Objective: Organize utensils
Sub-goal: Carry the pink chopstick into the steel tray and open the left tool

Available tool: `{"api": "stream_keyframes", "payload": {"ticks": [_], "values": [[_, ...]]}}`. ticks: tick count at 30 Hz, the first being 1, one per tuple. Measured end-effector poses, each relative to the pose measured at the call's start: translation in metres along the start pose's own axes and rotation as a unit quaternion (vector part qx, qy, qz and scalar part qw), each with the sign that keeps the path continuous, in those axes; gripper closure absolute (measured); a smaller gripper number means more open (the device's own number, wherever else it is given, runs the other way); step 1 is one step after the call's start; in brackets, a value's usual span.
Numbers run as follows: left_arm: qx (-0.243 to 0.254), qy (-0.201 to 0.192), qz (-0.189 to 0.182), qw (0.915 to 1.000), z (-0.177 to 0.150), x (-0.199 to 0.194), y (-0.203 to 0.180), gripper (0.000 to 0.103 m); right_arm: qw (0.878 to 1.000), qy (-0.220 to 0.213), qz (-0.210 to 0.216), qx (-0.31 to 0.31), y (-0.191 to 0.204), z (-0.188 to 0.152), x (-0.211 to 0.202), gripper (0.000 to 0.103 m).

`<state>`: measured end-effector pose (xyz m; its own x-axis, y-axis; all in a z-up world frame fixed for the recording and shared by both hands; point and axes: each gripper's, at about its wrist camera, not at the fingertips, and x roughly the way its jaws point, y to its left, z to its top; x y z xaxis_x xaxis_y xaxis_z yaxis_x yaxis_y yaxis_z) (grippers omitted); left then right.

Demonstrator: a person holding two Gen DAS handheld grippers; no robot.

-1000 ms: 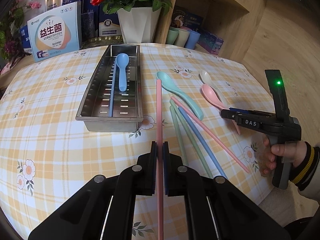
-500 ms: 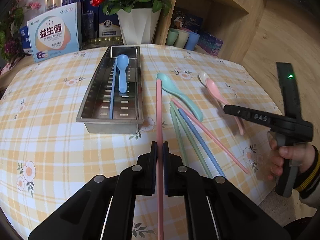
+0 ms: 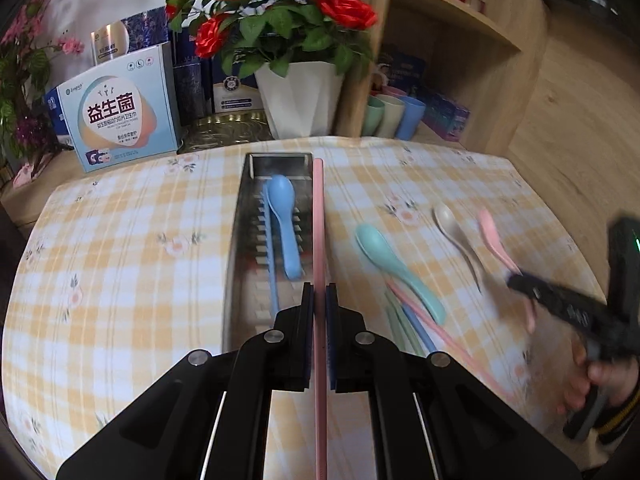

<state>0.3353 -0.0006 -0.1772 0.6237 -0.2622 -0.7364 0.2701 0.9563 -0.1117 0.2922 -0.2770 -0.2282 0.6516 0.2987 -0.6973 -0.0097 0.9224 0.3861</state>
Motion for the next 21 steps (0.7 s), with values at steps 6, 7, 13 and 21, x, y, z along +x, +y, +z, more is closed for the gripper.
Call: {"api": "stream_keyframes", "payload": {"ticks": [6,7,13,21], "values": [[-0.028,0.036,0.025,0.9987,0.037,0.051,0.023,0.097,1.0,-0.001,-0.002,0.019,-0.017,0.002,-0.001,0.089],[-0.035,0.049,0.031,0.9977,0.041,0.063,0.027,0.097,1.0,-0.001,-0.003,0.022,-0.019,0.003,-0.001,0.089],[-0.027,0.103,0.065,0.9922,0.046,0.113,0.037,0.097,0.999,-0.005,-0.003,0.045,-0.034,0.005,-0.003,0.089],[-0.026,0.129,0.07,0.9888,0.051,0.137,0.039,0.097,0.998,0.004,-0.001,0.058,-0.044,0.003,-0.001,0.089]]}}
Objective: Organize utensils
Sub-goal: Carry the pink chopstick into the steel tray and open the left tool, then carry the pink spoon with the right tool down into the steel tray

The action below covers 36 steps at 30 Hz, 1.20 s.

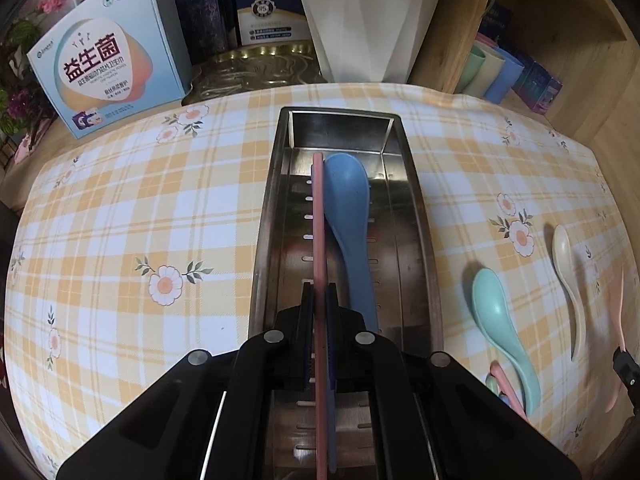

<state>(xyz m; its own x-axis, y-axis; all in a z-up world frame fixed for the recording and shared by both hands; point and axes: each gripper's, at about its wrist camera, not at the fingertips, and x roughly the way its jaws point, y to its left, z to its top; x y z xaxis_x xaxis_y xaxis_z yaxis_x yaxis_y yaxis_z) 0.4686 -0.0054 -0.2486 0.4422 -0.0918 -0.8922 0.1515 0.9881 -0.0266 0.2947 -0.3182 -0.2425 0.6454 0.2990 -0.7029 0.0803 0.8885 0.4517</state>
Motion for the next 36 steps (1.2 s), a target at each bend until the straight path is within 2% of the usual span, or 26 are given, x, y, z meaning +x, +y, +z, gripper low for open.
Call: {"api": "stream_keyframes", "payload": {"ticks": [3,11,20,25,31,36], "values": [[0.017,-0.008,0.005,0.9998,0.002,-0.002,-0.004,0.097,1.0,0.004,-0.001,0.002,-0.001,-0.001,-0.001,0.089],[0.027,-0.041,-0.021,0.9986,0.001,-0.035,-0.003,0.093,1.0,0.01,-0.001,-0.001,0.007,-0.003,-0.006,0.089],[0.05,-0.083,-0.06,0.9935,-0.036,-0.089,0.015,0.054,0.999,0.035,-0.007,-0.028,0.039,0.0,0.0,0.089],[0.052,-0.103,-0.065,0.9912,-0.06,-0.106,0.035,0.017,0.997,0.053,-0.01,-0.062,0.073,0.004,0.012,0.089],[0.041,-0.103,-0.053,0.9925,-0.08,-0.109,0.065,0.007,0.994,0.073,-0.014,-0.077,0.119,0.009,0.035,0.089],[0.014,-0.11,-0.047,0.9927,-0.091,-0.112,0.094,0.006,0.99,0.093,-0.021,-0.099,0.168,0.011,0.066,0.089]]}}
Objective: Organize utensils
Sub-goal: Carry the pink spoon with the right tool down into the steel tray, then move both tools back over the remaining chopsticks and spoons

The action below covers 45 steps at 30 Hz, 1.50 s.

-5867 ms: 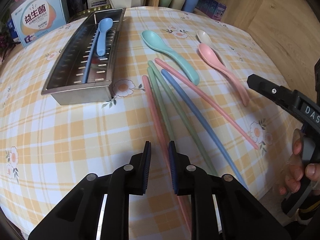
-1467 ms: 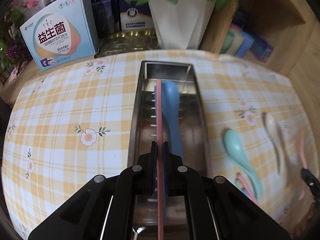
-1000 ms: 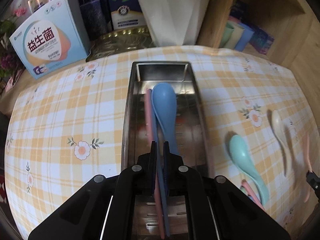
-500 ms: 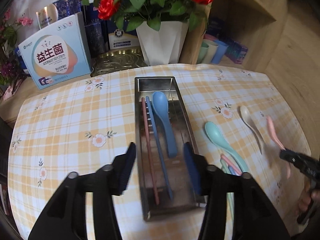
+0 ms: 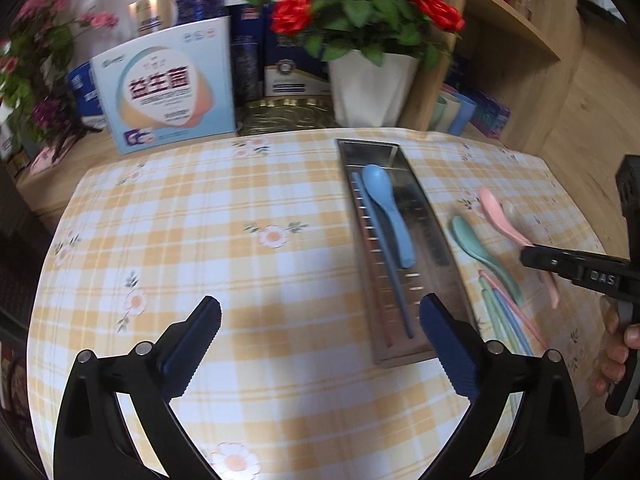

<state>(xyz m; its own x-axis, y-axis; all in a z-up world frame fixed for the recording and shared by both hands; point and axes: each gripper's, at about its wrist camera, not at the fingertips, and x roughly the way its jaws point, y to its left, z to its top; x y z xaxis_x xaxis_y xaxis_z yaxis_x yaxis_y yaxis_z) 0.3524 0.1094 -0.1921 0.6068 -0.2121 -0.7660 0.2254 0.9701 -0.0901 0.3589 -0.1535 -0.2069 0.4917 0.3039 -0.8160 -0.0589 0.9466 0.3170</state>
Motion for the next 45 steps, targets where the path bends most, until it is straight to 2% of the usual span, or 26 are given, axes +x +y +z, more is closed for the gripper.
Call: {"api": "stream_keyframes", "payload": {"ticks": [5,9,16,24,32,39,41,42,43,45], "values": [[-0.026,-0.006,0.011,0.9996,-0.008,-0.005,0.023,0.006,1.0,0.014,-0.009,-0.014,0.038,0.024,0.03,0.089],[-0.047,-0.011,0.012,0.9987,-0.013,-0.009,0.034,0.006,0.999,0.029,-0.038,-0.024,0.057,0.048,0.058,0.089],[-0.061,-0.016,0.01,0.9979,-0.016,-0.01,0.04,0.006,0.996,0.045,-0.075,-0.005,0.06,0.07,0.091,0.089],[-0.075,-0.017,0.009,0.997,-0.016,-0.01,0.047,0.006,0.994,0.052,-0.087,0.03,0.058,0.091,0.114,0.089],[-0.069,-0.012,0.014,0.9975,-0.012,-0.01,0.042,0.006,0.997,0.045,-0.068,0.015,0.064,0.098,0.11,0.087],[-0.059,-0.027,0.003,0.9979,-0.003,-0.022,0.018,0.006,0.999,0.008,-0.043,-0.017,0.058,0.088,0.07,0.086],[-0.054,-0.03,0.0,0.9981,-0.001,-0.025,0.009,0.006,0.999,-0.008,-0.036,-0.035,0.054,0.08,0.053,0.083],[-0.05,-0.033,-0.002,0.9982,-0.001,-0.028,0.003,0.006,0.998,-0.018,-0.037,-0.043,0.052,0.075,0.044,0.077],[-0.048,-0.034,-0.003,0.9982,0.0,-0.03,-0.002,0.006,0.997,-0.029,-0.044,-0.053,0.048,0.07,0.034,0.064],[-0.043,-0.04,-0.008,0.9982,-0.001,-0.033,-0.014,0.006,0.995,-0.057,-0.041,-0.07,0.041,0.056,0.012,0.048]]}}
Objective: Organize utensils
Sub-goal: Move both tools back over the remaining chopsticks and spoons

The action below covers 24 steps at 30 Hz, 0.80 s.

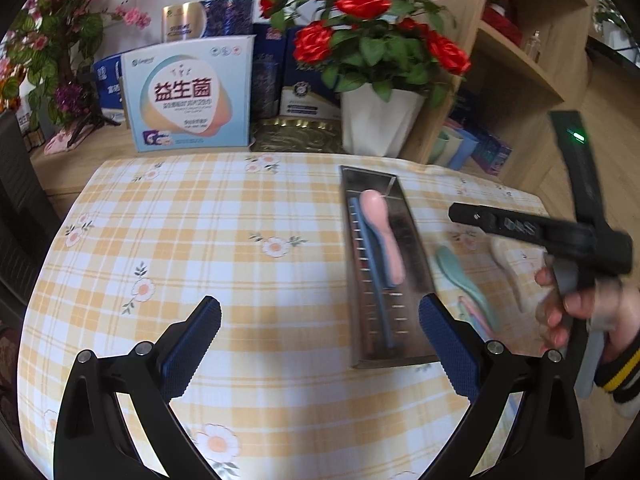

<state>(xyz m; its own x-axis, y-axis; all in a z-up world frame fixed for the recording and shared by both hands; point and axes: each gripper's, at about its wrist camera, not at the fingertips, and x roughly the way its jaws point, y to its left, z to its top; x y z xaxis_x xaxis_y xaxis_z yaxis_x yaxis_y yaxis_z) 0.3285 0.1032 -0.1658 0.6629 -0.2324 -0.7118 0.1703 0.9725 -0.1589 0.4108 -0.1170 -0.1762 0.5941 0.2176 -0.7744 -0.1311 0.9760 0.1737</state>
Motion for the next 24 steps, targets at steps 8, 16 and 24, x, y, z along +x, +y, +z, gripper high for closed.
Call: {"api": "stream_keyframes", "payload": {"ticks": [8,16,24], "values": [[0.018,0.005,-0.02,0.9996,-0.014,-0.004,-0.049,0.009,0.998,-0.055,0.022,-0.005,-0.043,-0.054,-0.066,0.043],[0.026,0.045,-0.027,0.9983,-0.044,0.006,-0.092,0.035,0.996,-0.087,0.011,0.036,-0.096,-0.115,-0.097,0.037],[0.063,0.109,-0.046,0.991,-0.082,0.031,-0.135,0.066,0.995,-0.064,0.005,0.073,-0.123,-0.159,-0.084,0.037]]}}
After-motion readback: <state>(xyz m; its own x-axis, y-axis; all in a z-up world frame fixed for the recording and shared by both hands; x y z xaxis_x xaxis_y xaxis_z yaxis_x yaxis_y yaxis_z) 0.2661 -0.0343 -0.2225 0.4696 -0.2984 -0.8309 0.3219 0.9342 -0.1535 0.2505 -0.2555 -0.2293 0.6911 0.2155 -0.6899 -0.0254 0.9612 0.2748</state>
